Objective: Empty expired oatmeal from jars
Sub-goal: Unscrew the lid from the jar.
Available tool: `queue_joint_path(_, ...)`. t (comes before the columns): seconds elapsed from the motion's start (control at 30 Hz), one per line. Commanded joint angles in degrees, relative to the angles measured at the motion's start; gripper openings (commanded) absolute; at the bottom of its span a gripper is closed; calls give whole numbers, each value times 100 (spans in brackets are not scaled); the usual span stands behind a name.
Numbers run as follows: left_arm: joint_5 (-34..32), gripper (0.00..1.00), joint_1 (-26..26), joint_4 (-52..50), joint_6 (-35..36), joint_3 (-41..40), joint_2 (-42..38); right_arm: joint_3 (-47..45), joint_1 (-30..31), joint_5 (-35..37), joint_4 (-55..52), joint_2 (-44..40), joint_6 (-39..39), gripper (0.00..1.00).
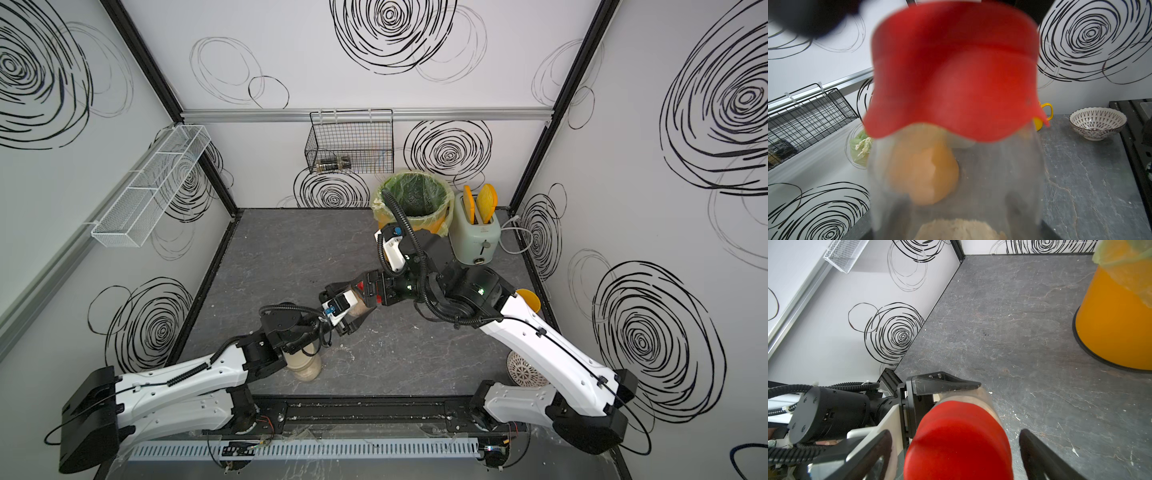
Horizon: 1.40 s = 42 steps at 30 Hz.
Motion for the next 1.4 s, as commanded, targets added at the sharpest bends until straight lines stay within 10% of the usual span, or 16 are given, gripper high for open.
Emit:
queue_joint_path(0.0, -43, 70, -37, 440, 115, 61, -62, 166, 32, 258, -64, 26, -61, 86)
queue_joint_path(0.23, 21, 69, -16, 396, -10, 81, -141, 178, 23, 98, -58, 44, -185, 51)
queue_joint_path(0.67, 678, 67, 241, 149, -522, 95, -564, -633, -1008, -3036, 490, -480, -3276, 45)
queue_joint_path(0.87, 752, 66, 234, 148, -583, 50, -625, -442, -1051, -3303, -28, -344, -4434, 41)
queue_joint_path(0.97, 810, 66, 232, 190, -616, 51, -630, -493, -1041, -3271, -21, -388, -4677, 53)
queue_joint_path(1.13, 811, 66, 233, 258, -645, 9, -680, -331, -1067, -2198, -100, -464, -4291, 99)
queue_joint_path(1.37, 672, 67, 253, 384, -583, -99, -692, -88, -1128, -1935, -262, -744, -3817, 98)
